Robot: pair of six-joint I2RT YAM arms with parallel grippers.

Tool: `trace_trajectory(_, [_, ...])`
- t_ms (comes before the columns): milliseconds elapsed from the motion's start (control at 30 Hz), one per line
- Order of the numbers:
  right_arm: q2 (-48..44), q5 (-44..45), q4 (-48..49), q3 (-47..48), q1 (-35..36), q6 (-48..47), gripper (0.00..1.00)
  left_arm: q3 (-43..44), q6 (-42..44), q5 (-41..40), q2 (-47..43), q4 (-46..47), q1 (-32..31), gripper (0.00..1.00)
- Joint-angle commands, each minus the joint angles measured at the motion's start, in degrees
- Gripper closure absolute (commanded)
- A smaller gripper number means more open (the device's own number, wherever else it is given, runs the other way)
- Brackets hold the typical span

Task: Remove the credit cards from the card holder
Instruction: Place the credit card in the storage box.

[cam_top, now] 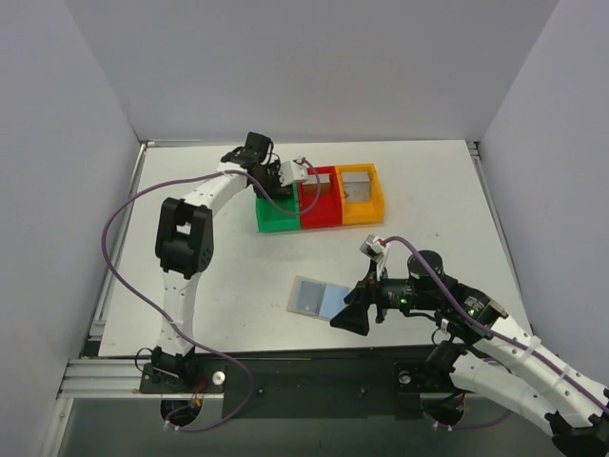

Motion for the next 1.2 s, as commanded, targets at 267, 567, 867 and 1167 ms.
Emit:
trace_trajectory(267, [0.3,-0.31,2.84,-0.25,0.03,-0.08,0.11,-2.02,-1.88,-6.39,-3.83,9.28,-0.88,0.75])
trace_trajectory(567, [0.48,-0.31,3.1,-0.16,0.04,0.09,0.11,-2.38,-4.25,-7.54,-4.27,12.1,-1.5,0.73])
trace_trajectory(867, [0.66,-0.31,3.28,-0.16,0.04,0.18,0.11,-2.2,-6.45,-8.6,-4.18,13.6,-1.68,0.7])
trace_trajectory(1167, [0.57,-0.4,3.54,-0.43,0.04,0.53,0.11,-2.72,-7.24,-11.23,-4.27,16.23,-2.12,0.7])
